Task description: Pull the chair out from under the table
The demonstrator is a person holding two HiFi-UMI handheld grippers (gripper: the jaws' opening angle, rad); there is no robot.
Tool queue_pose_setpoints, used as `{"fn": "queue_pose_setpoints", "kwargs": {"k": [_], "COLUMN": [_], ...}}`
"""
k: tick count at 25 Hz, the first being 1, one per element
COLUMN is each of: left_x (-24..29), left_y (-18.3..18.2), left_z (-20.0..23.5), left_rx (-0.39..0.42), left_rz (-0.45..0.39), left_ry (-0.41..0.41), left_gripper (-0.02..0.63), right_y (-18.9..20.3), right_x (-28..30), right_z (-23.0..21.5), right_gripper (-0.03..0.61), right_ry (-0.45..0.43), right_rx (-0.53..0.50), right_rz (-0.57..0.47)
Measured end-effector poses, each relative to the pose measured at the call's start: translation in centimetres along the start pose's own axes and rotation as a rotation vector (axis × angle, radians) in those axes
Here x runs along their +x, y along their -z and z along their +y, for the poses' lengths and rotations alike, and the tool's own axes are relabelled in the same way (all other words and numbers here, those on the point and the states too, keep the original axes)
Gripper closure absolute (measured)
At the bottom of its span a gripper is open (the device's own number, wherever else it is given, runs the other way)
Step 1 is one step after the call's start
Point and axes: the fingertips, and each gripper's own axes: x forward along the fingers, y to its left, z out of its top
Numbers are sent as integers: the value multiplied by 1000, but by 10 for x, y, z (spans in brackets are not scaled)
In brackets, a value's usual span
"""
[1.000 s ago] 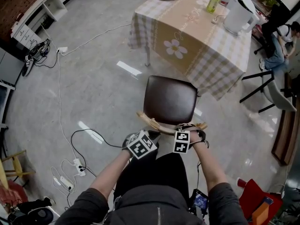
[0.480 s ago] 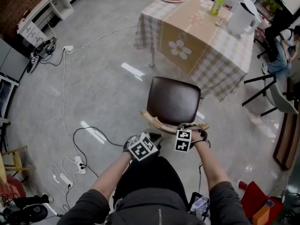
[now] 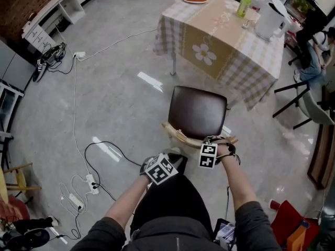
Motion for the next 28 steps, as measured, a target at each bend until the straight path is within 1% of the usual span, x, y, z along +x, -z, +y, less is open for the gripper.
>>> {"fn": "queue_pose_setpoints", "kwargs": {"k": [4,6,7,9,15,18,20,25,28], "left_x": [-1,-1,-1,-1,-2,-2,-4,-16,-24], "left_y": [14,18,20,22,11,5,-1,-14,-28], "left_z": [-11,-16,-18,-24,-37,-45,-51,-61,-64], "left_rx": [-14,-12,-8,-2,6,23,40,48,50], "left_rz": [3,6,8,8,-23,-47,-74,-127,-179], "left_ry": [7,13,15,18,29,34,34,44,26], "left_gripper": [601,601,601,601,601,601,601,601,601], "right_y": [2,1,1,0,1,-3,-5,-14,-16], "right_x": [4,4,3,0,-23,-38,-51,-101,-143], "right_z": [-1,-2,-3,-2,4,8,7,-10,-22], "right_gripper": [465,407,382,362,333,327,325,325,325], "right_ry": [94,138,152,163,181,189,213,323,394], "right_rx": [-41,-44,-33,11,123,224,296,491,634], "right_rz": [53,63,64,57,-3,-61,-106,-262,-398]}}
